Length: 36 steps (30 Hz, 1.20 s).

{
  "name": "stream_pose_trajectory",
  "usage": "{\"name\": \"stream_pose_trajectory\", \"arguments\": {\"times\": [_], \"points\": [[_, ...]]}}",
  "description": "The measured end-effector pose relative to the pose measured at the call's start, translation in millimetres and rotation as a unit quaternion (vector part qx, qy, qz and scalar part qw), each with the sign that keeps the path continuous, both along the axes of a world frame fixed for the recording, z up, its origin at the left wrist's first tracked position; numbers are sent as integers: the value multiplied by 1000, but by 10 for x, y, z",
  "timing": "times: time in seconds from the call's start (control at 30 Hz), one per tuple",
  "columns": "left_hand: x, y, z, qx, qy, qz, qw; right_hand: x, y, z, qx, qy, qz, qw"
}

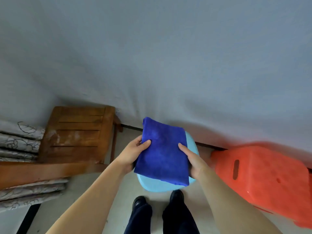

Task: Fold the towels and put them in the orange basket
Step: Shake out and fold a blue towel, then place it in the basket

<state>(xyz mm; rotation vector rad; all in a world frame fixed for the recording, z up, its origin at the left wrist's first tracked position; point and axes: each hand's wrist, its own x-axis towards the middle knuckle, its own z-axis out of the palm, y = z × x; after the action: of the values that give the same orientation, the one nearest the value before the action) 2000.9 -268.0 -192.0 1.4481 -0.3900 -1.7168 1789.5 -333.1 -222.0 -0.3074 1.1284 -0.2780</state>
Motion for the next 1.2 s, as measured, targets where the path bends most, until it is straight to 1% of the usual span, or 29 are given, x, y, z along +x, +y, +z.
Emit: {"name": "stream_pose_trajectory", "arguments": {"times": [0.17,0.27,0.43,0.6,0.77,0.87,0.9,1.0,1.13,1.2], "points": [[-102,-162,192,-13,1,-58,998,-336,69,448,-105,2,-57,993],[-329,-289,314,-18,4,-140,990,-661,289,649,-147,15,-114,983],[-1037,-409,561,-45,0,-265,963,-1305,813,907,-198,38,-237,950],[-2241,-281,828,-81,9,-394,915,-2206,1578,1055,-219,76,-387,893],[-3673,135,988,-87,25,-507,857,-3285,2471,1228,-215,108,-495,835],[-4735,545,1029,-92,37,-556,825,-4086,3116,1317,-206,133,-547,800],[-4929,614,1046,-97,38,-562,821,-4238,3218,1334,-203,137,-554,796],[-5922,1118,1061,-100,44,-606,788,-4998,3868,1435,-195,160,-582,773],[-7016,1719,1042,-92,46,-647,756,-5840,4584,1481,-185,174,-639,726],[-7438,1945,1042,-91,42,-670,735,-6141,4851,1458,-175,171,-666,705]]}}
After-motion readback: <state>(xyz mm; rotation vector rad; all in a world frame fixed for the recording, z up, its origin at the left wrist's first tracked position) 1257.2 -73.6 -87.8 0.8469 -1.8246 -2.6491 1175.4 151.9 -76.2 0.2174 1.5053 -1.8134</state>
